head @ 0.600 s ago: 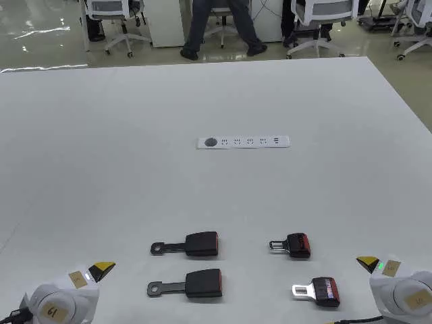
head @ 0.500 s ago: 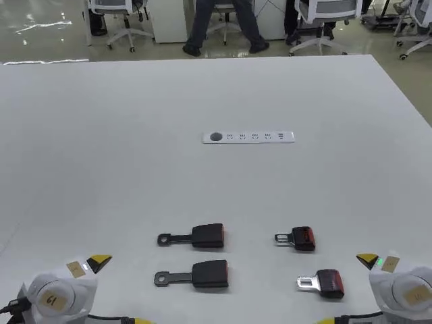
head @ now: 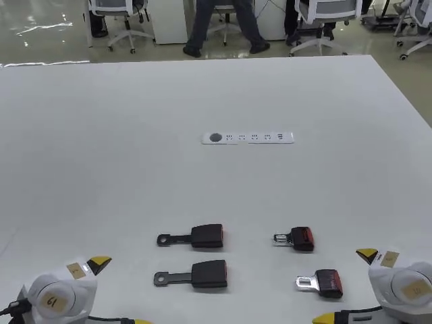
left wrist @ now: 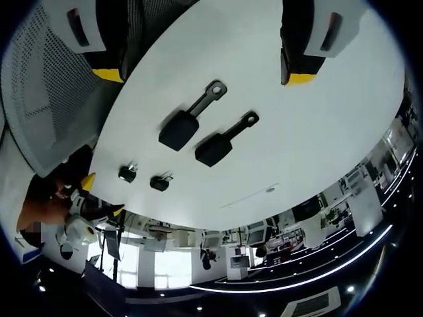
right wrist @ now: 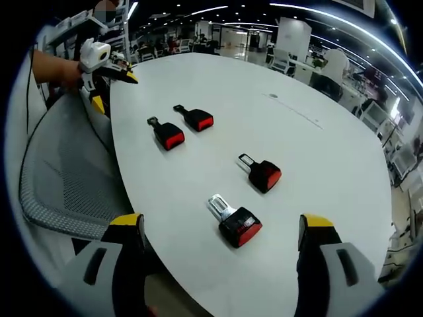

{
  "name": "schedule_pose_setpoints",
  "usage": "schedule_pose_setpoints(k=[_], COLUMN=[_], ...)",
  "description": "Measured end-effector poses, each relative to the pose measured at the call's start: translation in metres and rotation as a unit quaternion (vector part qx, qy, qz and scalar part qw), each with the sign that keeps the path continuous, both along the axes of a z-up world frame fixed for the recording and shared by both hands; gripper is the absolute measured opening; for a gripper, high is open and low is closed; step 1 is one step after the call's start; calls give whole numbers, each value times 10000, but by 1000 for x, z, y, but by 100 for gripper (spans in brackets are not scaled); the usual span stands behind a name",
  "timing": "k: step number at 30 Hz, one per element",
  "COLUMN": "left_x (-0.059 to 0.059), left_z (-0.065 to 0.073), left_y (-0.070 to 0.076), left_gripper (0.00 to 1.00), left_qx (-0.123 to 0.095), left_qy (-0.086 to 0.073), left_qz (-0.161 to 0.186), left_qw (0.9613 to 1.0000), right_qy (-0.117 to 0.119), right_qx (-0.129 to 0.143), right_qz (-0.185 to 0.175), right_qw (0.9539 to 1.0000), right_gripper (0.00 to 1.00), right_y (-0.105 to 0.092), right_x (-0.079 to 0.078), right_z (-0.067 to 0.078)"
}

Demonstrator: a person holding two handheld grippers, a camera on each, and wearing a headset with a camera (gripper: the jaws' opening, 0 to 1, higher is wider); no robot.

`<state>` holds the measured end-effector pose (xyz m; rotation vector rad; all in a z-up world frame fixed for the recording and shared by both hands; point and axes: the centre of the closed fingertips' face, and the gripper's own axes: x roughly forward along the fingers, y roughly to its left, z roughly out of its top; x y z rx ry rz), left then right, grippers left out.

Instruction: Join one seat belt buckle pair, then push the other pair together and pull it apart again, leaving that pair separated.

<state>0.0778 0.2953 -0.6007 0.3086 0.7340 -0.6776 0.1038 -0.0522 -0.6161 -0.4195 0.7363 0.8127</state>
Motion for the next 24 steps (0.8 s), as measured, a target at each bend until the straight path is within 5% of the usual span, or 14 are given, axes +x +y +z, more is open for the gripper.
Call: schedule_pose_setpoints(k=[24], left_x=[11], left_z=[-1], left_y=[-8], left_gripper=[92], left_qx=[160], left_qy=[83], left_qz=[-118], left_qw=[9998], right_qy=[64], right_qx=[-56], right_qz=[68], right_qw=[9999], right_gripper=[94], right_y=[-7], right_x=[2], right_z=[-5])
